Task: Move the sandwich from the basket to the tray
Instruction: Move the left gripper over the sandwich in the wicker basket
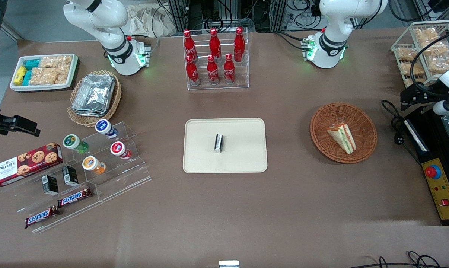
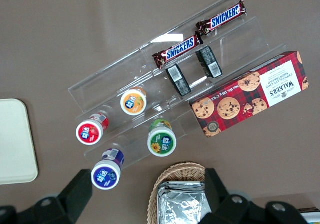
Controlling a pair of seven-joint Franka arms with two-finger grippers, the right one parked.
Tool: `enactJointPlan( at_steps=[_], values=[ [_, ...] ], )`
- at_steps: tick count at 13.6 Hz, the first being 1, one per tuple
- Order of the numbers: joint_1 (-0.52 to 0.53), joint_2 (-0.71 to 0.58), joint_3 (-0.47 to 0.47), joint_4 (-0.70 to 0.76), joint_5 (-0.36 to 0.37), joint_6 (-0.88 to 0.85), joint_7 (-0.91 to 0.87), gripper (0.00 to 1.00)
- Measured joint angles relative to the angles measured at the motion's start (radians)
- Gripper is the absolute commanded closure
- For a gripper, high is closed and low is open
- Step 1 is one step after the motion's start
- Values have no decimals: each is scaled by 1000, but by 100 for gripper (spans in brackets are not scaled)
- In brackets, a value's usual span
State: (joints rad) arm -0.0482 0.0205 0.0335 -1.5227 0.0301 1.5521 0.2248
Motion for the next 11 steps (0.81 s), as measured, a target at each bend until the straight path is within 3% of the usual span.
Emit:
enactJointPlan(
  at_steps=[4, 7, 9, 11],
  values=[
    [-2, 16, -4, 10, -10, -1, -18, 0],
    [-23, 27, -18, -21, -14, -5, -220, 0],
    [-31, 13, -32, -95, -14, 25, -303, 0],
    [-31, -47, -32, -261, -14, 174, -373, 0]
  ],
)
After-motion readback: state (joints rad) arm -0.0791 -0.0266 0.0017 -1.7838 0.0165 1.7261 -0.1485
